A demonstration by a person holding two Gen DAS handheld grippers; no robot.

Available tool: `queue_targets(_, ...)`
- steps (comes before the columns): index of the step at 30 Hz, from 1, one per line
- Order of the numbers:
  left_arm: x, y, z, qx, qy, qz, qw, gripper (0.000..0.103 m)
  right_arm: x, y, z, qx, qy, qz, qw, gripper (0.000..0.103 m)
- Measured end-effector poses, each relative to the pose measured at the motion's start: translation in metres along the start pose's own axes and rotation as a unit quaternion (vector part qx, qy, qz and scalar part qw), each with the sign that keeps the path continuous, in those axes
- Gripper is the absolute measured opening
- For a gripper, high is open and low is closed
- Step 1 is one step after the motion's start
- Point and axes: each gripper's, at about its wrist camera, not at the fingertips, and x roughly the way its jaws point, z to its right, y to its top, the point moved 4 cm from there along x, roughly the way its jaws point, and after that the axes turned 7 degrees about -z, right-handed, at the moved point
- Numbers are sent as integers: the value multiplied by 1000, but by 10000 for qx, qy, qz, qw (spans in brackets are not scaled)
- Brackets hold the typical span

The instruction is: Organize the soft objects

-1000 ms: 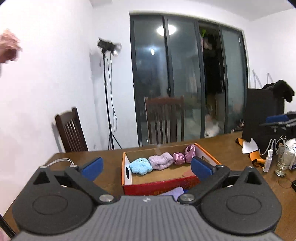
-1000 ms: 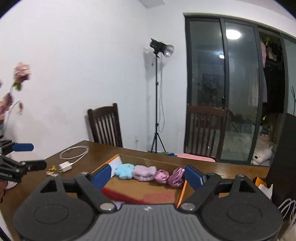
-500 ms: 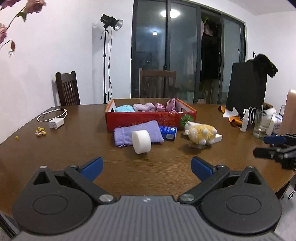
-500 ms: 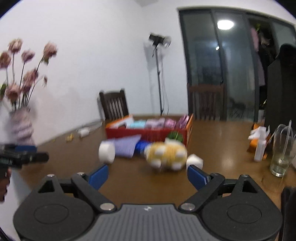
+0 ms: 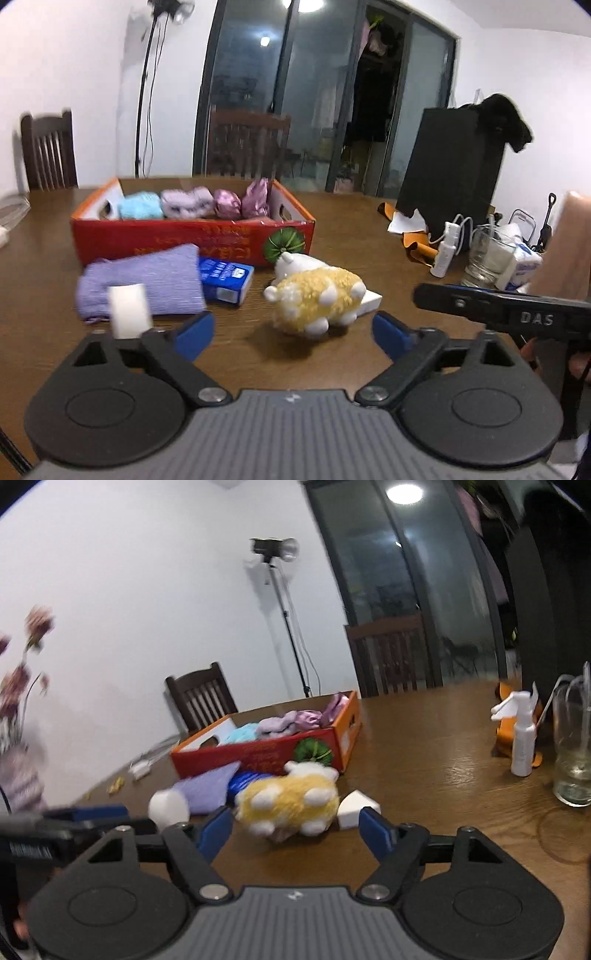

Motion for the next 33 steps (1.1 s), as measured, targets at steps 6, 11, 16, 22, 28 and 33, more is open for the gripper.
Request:
queue_targets(6,54,18,-17,-786,-568,-376,9946,47,68,24,15,305,240,-295,9988,63)
queue_targets(11,69,21,-26,-993,-919,-415,9899,31,106,24,21,582,437,-578,9957,59)
queue_targets(16,58,27,-28,-1106,-1026,-199,9884,30,106,22,16,596,526,-548,9953,43)
queue_targets(22,5,13,-12,-695,-1349,-170,9883,28,55,9,-36,257,1079,-390,9931,10)
queue_targets(28,-32,-38,-28,-691,-1024,-359,9917,35,25,-38,-61,40,813,-526,9953,16)
queue_targets(33,-36,-43,-42,-917,-803,-272,9922,50,26,-44,-51,327,357,-417,9980,50)
